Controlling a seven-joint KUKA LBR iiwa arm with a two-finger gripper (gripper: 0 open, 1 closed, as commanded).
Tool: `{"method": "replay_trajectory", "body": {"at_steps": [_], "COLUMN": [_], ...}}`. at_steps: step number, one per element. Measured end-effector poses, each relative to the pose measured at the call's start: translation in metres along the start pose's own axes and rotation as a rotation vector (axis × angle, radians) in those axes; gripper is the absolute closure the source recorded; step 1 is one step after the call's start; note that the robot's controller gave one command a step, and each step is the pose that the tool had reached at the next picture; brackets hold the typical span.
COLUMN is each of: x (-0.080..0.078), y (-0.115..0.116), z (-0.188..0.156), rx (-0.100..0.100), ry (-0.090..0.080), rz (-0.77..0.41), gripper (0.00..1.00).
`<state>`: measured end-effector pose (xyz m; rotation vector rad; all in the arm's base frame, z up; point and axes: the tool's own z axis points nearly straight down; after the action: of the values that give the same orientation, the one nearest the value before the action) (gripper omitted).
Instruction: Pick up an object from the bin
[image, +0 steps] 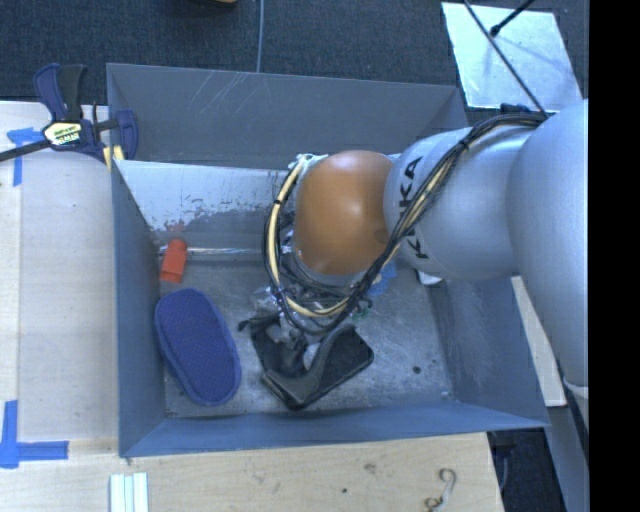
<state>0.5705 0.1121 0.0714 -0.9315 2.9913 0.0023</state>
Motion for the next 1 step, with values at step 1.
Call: {"method": "replay_trajectory", "body": {"at_steps": [1], "x": [0.0026], "y": [0.0269], "z": [-0.0957], "rx": [0.002], "ry": [-0.002], "rz": [-0.054], "gripper": [1.00]}}
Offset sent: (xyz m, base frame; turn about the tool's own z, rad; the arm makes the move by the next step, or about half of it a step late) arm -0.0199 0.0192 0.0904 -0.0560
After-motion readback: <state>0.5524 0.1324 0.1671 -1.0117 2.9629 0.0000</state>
